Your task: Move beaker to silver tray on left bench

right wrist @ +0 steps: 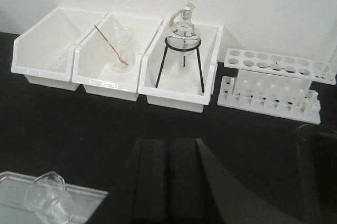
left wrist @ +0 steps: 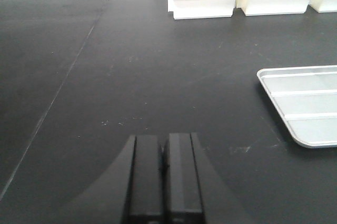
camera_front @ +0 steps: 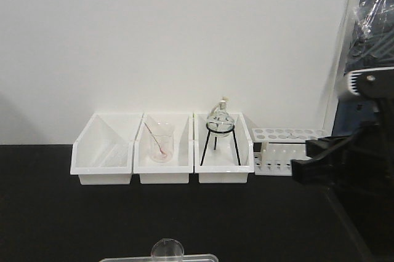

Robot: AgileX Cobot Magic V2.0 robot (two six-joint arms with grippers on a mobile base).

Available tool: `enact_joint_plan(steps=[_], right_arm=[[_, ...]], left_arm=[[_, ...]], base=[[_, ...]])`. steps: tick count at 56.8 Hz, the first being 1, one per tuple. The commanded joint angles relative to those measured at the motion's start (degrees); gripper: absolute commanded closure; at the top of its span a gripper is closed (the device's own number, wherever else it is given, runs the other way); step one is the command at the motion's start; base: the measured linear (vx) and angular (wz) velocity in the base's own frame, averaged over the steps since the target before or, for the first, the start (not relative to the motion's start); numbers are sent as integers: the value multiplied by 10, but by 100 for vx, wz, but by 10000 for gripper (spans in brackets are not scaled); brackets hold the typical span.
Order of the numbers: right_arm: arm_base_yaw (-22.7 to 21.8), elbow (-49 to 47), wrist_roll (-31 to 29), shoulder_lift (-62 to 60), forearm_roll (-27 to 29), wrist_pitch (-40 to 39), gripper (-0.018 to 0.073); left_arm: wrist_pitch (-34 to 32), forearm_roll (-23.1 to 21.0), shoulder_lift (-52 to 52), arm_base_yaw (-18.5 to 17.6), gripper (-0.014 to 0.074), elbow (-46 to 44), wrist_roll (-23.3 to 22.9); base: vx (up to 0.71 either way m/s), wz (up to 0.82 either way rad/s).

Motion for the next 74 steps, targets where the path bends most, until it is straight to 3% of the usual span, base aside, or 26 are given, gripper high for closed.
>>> enact_joint_plan(steps=[1,21,36,61,74], right_arm=[[-2,-8,-53,-58,27,6,564],[-2,159,-56,-296,20,35,562],[-2,225,-55,-424,27,36,562],[-2,261,-54,-455,37,20,562],[-5,373,-59,-502,62,-75,562]], left_arm=[[-44,-1,-9,-3,595,16,-1],[-44,-1,-9,-3,595,16,-1],[-44,-1,-9,-3,595,16,-1],[-44,-1,-9,-3,595,16,-1],[-44,-1,-9,-3,595,16,-1]], base=[[0,0],[0,0],[0,0],[0,0],[0,0]])
